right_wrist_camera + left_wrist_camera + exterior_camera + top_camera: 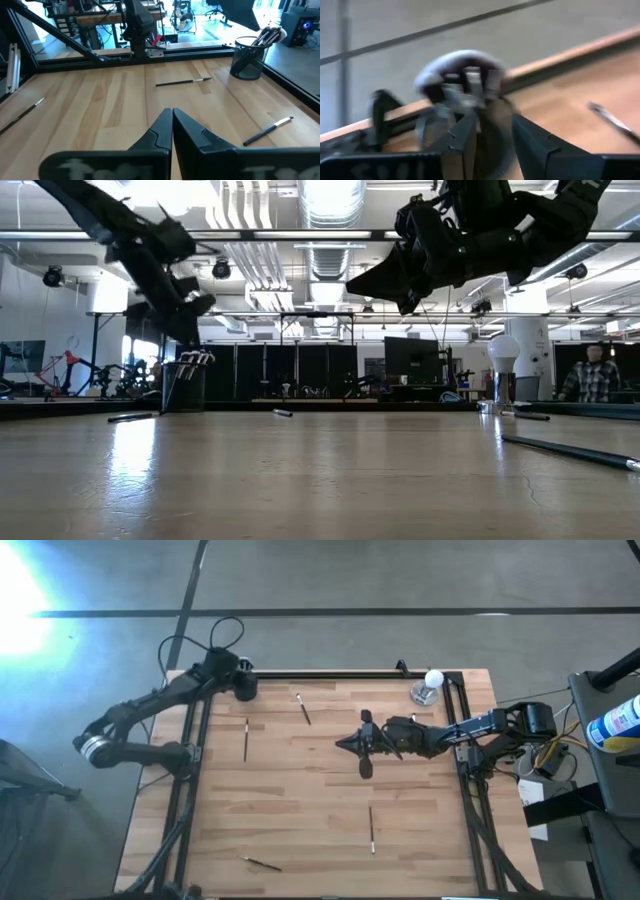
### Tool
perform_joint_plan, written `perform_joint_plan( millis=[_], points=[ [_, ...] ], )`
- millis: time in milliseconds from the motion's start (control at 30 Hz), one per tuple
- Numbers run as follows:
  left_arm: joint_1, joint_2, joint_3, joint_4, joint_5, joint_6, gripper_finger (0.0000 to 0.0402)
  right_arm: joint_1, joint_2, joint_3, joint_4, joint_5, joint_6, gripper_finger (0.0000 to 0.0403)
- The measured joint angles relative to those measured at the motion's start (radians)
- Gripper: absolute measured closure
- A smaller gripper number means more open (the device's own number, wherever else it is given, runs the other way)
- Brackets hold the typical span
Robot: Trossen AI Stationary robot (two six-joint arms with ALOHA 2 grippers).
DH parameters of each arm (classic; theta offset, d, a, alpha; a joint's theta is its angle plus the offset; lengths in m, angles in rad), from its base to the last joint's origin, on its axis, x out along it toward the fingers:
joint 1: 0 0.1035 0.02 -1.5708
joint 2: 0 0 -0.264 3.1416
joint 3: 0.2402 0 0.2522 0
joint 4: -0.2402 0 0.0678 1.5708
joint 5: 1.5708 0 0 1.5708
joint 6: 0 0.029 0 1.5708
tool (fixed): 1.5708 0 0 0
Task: Put items in baskets/containers
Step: Put the liner brush into the pen holder
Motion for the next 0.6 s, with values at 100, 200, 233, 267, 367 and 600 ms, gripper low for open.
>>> perform_joint_plan(
  millis=[100,200,233,267,367,600],
  points=[
    [-0.072,-0.094,0.01,-0.082,0.082,0.016,0.0283,0.0,0.0,-0.001,0.0,0.0,-0.002,0.0394],
    [-0.214,-0.184,0.017,-0.178,0.099,0.021,0.0288,-0.001,0.0,-0.003,0.0,0.0,-0.015,0.0394],
    [-0.273,-0.21,0.017,-0.204,0.101,0.018,0.0291,-0.001,0.0,-0.003,0.0,0.0,-0.02,0.0394],
    [-0.339,-0.23,0.017,-0.226,0.099,0.011,0.0294,-0.001,0.0,-0.004,-0.001,0.0,-0.025,0.0394],
    [-0.565,-0.256,0.016,-0.273,0.041,-0.047,0.0306,-0.001,0.0,-0.005,-0.001,0.0,-0.031,0.0394],
    [-1.068,-0.146,0.016,-0.301,-0.14,-0.213,0.035,0.0,0.0,-0.006,-0.003,0.0,-0.03,0.0394]
  ],
)
